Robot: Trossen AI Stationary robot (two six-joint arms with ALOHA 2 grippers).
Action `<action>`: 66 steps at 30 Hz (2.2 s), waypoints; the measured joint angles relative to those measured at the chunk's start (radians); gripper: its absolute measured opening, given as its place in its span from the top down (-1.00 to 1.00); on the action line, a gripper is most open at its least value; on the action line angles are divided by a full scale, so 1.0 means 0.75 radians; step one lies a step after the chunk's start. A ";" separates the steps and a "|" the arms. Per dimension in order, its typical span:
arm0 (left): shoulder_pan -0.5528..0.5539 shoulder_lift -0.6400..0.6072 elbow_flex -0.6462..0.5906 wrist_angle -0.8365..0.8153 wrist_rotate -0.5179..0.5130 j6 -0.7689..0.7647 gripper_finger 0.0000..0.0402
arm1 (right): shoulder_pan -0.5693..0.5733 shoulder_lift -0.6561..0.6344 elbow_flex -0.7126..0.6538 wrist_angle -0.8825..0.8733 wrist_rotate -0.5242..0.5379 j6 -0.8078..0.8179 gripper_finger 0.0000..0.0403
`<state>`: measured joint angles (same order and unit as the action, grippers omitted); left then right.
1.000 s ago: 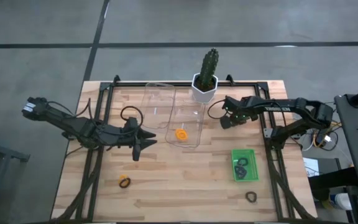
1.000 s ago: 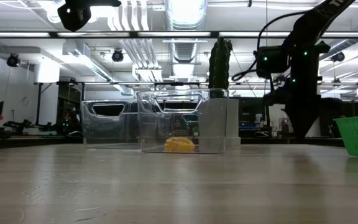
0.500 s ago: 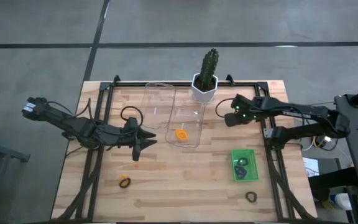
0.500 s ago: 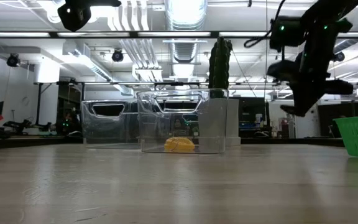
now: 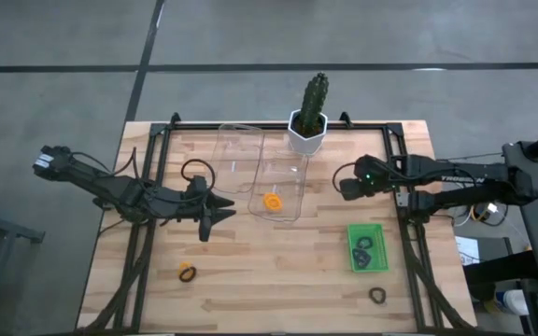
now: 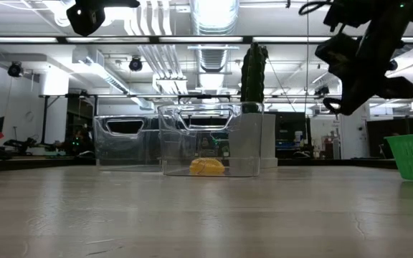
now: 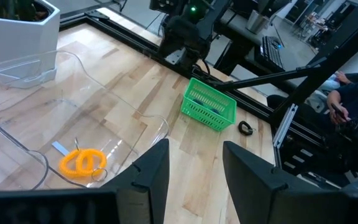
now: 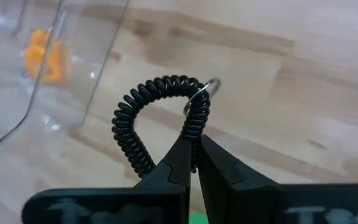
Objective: Sort spring keychains
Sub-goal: Put the top black spring keychain into the left transparent bin
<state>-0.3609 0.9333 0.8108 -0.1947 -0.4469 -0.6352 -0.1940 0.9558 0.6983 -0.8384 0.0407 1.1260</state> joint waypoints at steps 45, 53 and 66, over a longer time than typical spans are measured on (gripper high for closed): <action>0.000 0.001 -0.005 0.002 0.000 0.003 0.29 | 0.806 0.021 0.374 -0.573 -0.368 0.536 0.94; 0.000 0.005 -0.030 0.000 0.001 -0.011 0.29 | 0.920 0.124 0.346 -0.570 -0.367 0.655 0.94; 0.000 0.005 -0.035 0.001 0.001 -0.025 0.29 | 0.963 0.255 0.345 -0.474 -0.366 0.659 0.94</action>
<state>-0.3609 0.9371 0.7845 -0.1942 -0.4463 -0.6540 0.5284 1.1469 0.9573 -1.1941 -0.2339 1.6202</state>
